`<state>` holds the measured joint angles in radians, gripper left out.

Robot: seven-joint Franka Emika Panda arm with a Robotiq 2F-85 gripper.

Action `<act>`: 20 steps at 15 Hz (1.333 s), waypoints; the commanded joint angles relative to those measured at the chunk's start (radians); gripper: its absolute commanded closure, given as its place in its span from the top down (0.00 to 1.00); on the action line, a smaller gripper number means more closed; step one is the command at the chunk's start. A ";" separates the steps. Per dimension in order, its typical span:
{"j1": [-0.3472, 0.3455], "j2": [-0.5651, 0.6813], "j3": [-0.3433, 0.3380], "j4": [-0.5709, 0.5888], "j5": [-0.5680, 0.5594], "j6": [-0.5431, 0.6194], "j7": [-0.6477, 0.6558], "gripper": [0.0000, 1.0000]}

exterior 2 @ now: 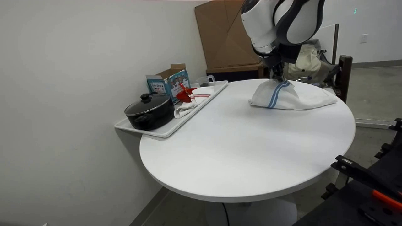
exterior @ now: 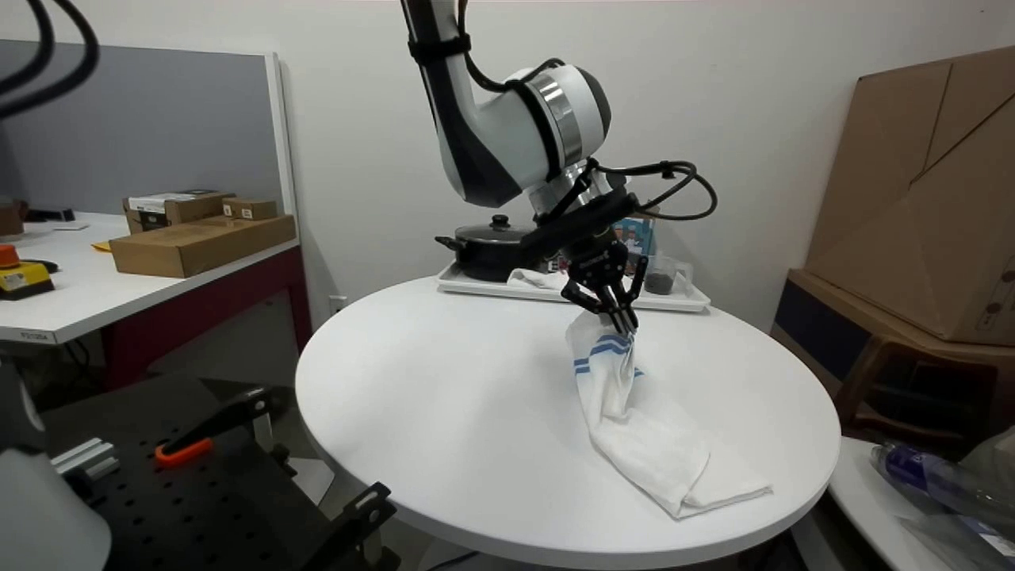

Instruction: Fold the towel on the table

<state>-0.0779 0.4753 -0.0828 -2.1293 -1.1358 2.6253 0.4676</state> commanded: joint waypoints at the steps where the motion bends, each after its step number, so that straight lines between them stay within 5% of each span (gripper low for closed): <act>1: 0.036 0.085 -0.009 0.092 0.057 -0.052 -0.027 0.01; 10: 0.099 0.242 -0.042 0.321 0.108 -0.130 0.003 0.01; 11: 0.109 0.248 -0.049 0.334 0.100 -0.140 0.009 0.30; 13: 0.121 0.264 -0.064 0.355 0.084 -0.146 0.018 0.36; 20: 0.124 0.259 -0.091 0.359 0.084 -0.140 0.025 0.91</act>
<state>0.0335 0.7359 -0.1535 -1.7835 -1.0480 2.4996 0.4744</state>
